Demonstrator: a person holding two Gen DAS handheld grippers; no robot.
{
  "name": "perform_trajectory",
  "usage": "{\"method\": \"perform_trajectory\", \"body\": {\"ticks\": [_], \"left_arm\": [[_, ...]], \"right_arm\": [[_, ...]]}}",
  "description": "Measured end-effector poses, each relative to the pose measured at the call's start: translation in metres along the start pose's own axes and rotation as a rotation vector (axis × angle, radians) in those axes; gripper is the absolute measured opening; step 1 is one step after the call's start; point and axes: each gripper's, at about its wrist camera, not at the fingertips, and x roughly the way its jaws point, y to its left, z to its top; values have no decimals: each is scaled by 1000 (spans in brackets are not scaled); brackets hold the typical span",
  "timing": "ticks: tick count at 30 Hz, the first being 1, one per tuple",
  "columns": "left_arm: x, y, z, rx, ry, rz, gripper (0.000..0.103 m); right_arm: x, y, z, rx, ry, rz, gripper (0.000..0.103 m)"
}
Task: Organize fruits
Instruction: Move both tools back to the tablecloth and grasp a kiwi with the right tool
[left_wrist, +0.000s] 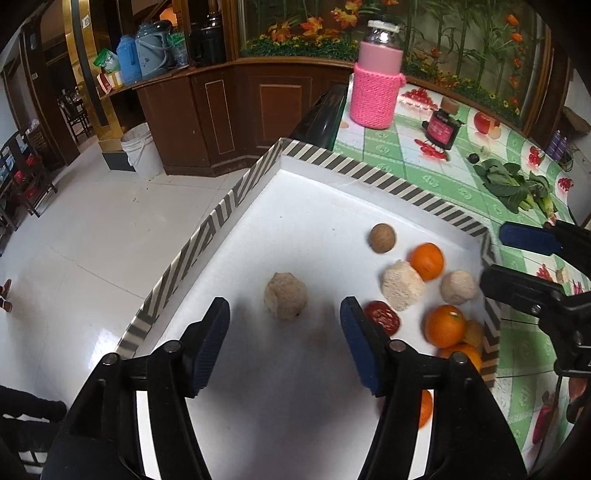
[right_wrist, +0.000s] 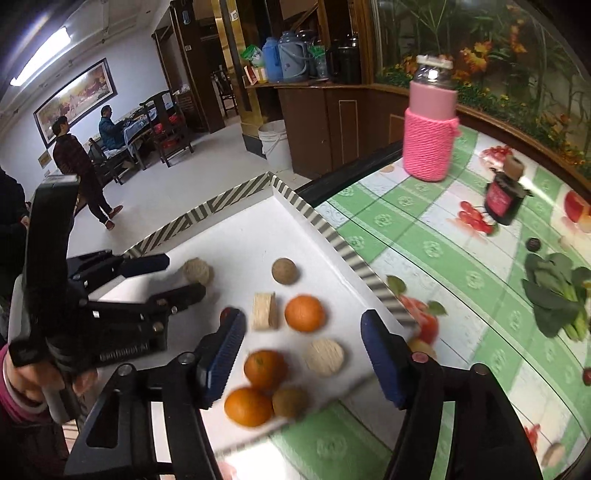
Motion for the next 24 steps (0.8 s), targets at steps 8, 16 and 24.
{"method": "perform_trajectory", "body": {"ticks": [8, 16, 24], "left_arm": [[-26, -37, -6, 50, -48, -77, 72], [-44, -100, -12, 147, -60, -174, 72], [-55, -161, -20, 247, -55, -257, 72]], "right_arm": [[-54, -17, -33, 25, -23, -61, 71], [-119, -53, -92, 107, -39, -166, 75], [-184, -120, -165, 266, -36, -293, 75]]}}
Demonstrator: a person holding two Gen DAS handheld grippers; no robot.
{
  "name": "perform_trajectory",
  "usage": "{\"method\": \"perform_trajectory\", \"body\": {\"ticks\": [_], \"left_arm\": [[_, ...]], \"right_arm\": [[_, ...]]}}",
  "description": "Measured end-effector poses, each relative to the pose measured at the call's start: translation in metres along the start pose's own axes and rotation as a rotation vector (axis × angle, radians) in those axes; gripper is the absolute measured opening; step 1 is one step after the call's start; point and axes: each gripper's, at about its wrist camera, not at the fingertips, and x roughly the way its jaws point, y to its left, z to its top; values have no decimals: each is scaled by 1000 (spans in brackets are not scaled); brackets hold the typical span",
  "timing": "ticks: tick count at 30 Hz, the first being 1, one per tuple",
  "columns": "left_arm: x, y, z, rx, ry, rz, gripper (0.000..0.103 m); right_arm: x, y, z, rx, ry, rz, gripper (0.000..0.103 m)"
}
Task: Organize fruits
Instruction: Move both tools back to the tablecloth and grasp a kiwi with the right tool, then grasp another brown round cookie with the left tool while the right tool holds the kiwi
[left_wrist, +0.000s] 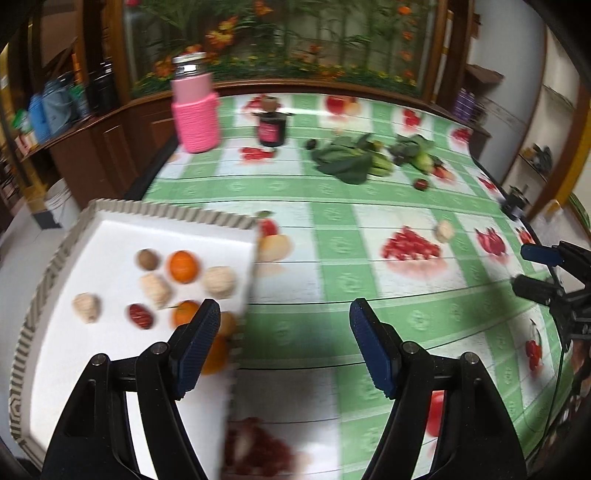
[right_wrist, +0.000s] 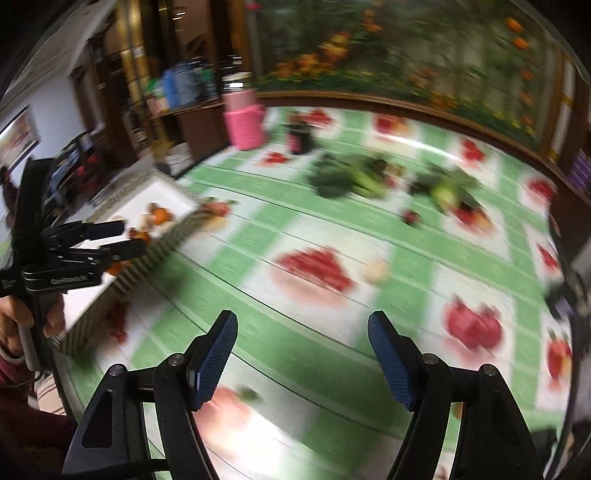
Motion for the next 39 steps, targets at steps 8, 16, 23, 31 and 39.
{"method": "perform_trajectory", "body": {"ticks": [8, 16, 23, 31, 39], "left_arm": [[21, -59, 11, 77, 32, -84, 72], [47, -99, 26, 125, 73, -130, 72], [71, -128, 40, 165, 85, -165, 72], [95, -152, 52, 197, 97, -209, 72], [117, -173, 66, 214, 98, -223, 72]], "right_arm": [[-21, -72, -35, 104, 24, -115, 75], [-24, -127, -54, 189, 66, -156, 75], [-12, -126, -65, 177, 66, -133, 69], [17, -125, -77, 148, 133, -126, 28], [15, -126, -72, 158, 85, -91, 27]]}}
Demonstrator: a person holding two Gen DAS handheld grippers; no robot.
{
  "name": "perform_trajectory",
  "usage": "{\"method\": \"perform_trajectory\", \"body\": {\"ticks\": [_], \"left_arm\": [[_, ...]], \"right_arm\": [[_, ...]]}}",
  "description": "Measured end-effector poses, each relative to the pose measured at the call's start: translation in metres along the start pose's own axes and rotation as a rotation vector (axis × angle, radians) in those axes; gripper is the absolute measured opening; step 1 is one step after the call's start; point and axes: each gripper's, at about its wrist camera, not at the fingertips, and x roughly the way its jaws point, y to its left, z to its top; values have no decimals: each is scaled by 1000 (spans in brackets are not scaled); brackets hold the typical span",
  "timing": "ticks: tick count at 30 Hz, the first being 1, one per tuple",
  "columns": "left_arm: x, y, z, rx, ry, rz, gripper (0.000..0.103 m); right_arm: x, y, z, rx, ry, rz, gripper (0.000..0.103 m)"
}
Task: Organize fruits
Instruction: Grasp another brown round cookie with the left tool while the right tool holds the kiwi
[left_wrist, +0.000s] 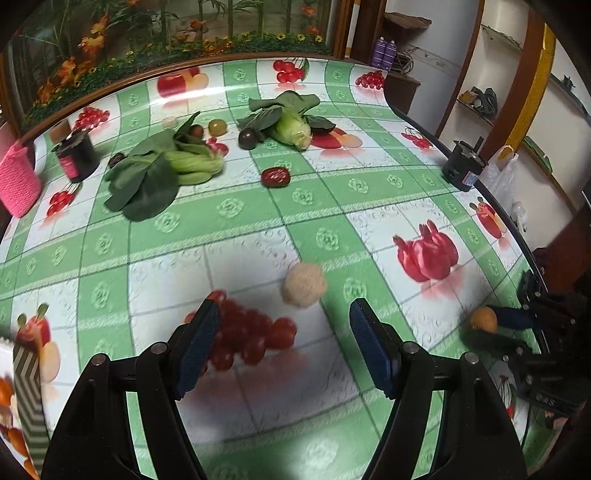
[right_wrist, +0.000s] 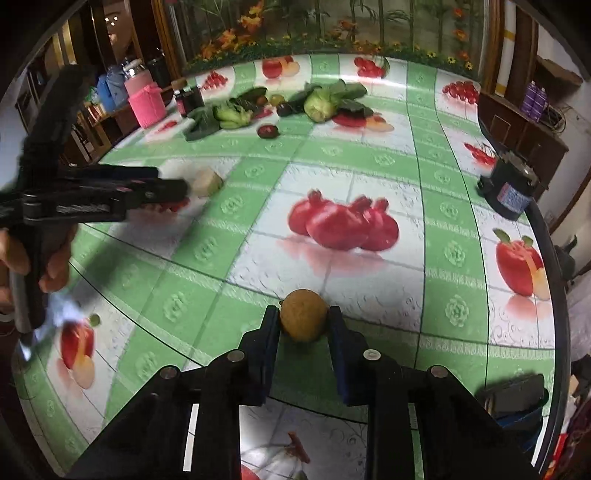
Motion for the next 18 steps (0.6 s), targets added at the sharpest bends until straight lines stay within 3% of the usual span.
{"method": "perform_trajectory", "body": {"ticks": [18], "left_arm": [[27, -4, 5, 4, 26, 28, 72]], "right_arm": [[14, 18, 23, 12, -36, 81, 27]]}}
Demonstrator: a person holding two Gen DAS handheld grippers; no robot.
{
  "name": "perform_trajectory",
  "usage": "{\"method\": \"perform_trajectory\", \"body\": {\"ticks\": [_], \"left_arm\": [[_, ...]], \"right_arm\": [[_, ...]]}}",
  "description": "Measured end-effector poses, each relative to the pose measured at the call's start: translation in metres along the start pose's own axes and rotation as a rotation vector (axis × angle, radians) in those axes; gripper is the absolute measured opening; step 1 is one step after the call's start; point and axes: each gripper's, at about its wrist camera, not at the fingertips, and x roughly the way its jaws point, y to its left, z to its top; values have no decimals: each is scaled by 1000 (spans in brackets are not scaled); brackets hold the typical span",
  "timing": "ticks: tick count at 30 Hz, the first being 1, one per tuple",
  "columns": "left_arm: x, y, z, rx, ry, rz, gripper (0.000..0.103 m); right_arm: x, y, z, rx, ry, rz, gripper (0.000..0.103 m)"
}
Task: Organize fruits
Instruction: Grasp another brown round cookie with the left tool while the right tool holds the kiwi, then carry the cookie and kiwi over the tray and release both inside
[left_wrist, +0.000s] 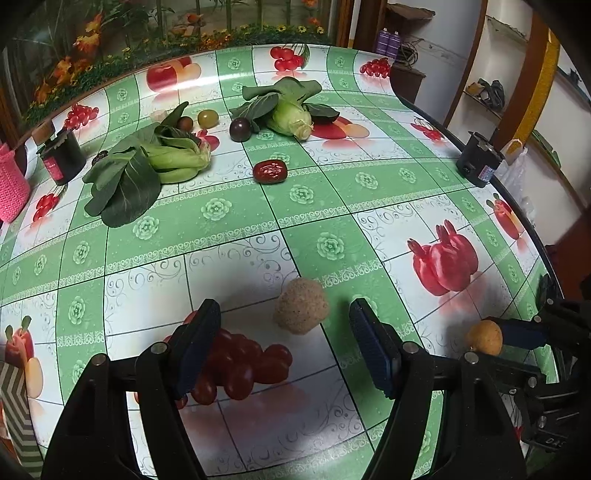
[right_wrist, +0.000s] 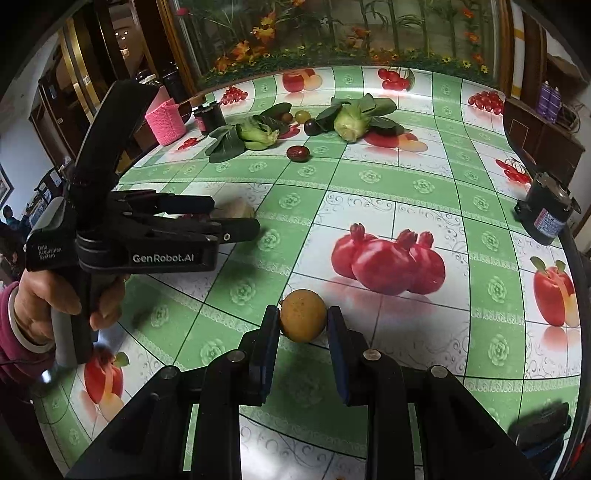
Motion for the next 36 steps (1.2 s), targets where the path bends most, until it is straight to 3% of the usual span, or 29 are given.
{"method": "perform_trajectory", "body": {"ticks": [13, 15, 17, 18, 27, 36], "left_arm": [[2, -3, 0, 21, -8, 32, 71], [2, -4, 0, 31, -19, 48, 57], [1, -3, 1, 36, -28, 35, 32], [0, -3, 1, 38, -30, 36, 25], [-17, 13, -15, -25, -15, 1, 25], [-63, 35, -53, -66, -27, 40, 25]], "right_arm": [[7, 4, 3, 12, 7, 8, 27], [7, 5, 4, 13, 5, 12, 27], [8, 5, 4, 16, 7, 14, 27], [8, 6, 4, 15, 8, 15, 27], [8, 15, 7, 13, -1, 37, 27], [4, 65, 14, -51, -17, 87, 27]]}}
